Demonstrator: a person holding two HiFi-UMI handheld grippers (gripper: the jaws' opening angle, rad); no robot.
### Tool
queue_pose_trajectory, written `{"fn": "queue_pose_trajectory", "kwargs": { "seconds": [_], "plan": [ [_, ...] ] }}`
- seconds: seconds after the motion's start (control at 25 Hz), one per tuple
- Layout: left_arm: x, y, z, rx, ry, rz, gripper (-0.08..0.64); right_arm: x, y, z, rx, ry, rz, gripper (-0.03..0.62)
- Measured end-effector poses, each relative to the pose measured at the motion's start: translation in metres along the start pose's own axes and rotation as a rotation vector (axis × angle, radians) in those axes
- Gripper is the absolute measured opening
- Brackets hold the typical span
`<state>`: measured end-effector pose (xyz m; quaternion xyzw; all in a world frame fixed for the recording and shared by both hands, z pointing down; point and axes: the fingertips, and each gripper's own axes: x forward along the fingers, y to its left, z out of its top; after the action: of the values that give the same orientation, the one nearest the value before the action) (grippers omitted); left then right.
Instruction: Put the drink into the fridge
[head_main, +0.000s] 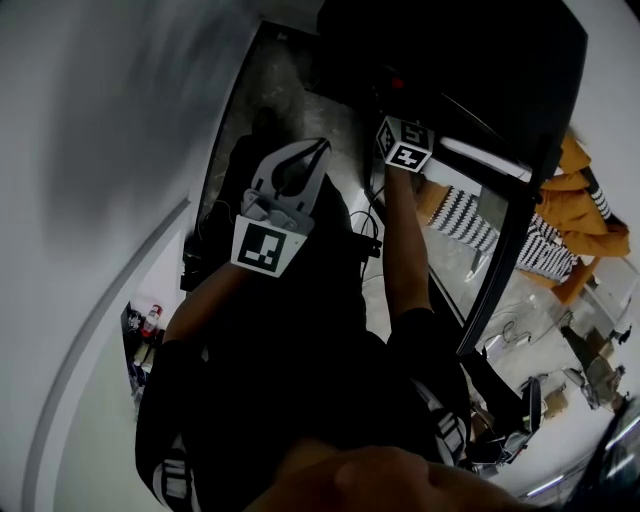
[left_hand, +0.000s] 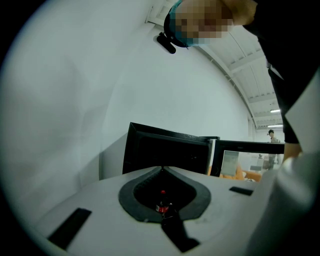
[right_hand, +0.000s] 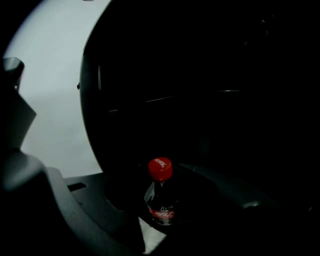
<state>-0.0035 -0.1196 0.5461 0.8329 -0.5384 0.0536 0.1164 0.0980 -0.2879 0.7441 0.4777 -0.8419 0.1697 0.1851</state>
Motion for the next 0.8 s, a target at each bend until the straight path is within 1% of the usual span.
{"fn": "queue_pose_trajectory", "kwargs": {
  "seconds": [0.08, 0.2, 0.28, 0.4, 0.48, 0.6, 0.64, 0.72, 0.76, 0.8],
  "plan": [
    [0.001, 0.001, -0.001, 0.012, -0.001, 0.0, 0.006, 0.003, 0.001, 0.002, -0.005, -0.001, 0.001, 0.137],
    [0.002, 0.004, -0.003, -0.001, -0.002, 0.011, 0.006, 0.009, 0.0, 0.003, -0.024, -0.003, -0.003, 0.137],
    [0.003, 0.006, -0.002, 0.01, -0.013, 0.013, 0.006, 0.014, 0.001, 0.003, -0.024, -0.004, 0.0, 0.137],
    [0.002, 0.005, -0.002, 0.012, -0.015, 0.011, 0.006, 0.018, 0.001, -0.003, -0.027, 0.012, 0.003, 0.137],
    [0.003, 0.005, -0.002, 0.014, -0.015, 0.011, 0.006, 0.019, 0.0, -0.001, -0.041, 0.015, -0.005, 0.137],
    [0.005, 0.008, 0.0, 0.04, -0.027, 0.011, 0.006, 0.023, 0.0, -0.001, -0.016, 0.01, 0.003, 0.137],
    [0.006, 0.008, -0.001, 0.034, -0.024, 0.013, 0.005, 0.025, -0.002, -0.003, -0.009, 0.011, 0.003, 0.137],
    [0.006, 0.009, -0.007, -0.004, -0.003, 0.024, 0.006, 0.028, -0.005, -0.004, -0.007, 0.009, 0.001, 0.137],
    [0.007, 0.009, -0.008, -0.006, -0.001, 0.025, 0.006, 0.03, -0.005, -0.004, -0.009, 0.007, 0.0, 0.137],
    [0.007, 0.009, -0.007, 0.011, -0.009, 0.021, 0.006, 0.031, -0.006, -0.004, -0.011, 0.004, -0.002, 0.137]
  ]
}}
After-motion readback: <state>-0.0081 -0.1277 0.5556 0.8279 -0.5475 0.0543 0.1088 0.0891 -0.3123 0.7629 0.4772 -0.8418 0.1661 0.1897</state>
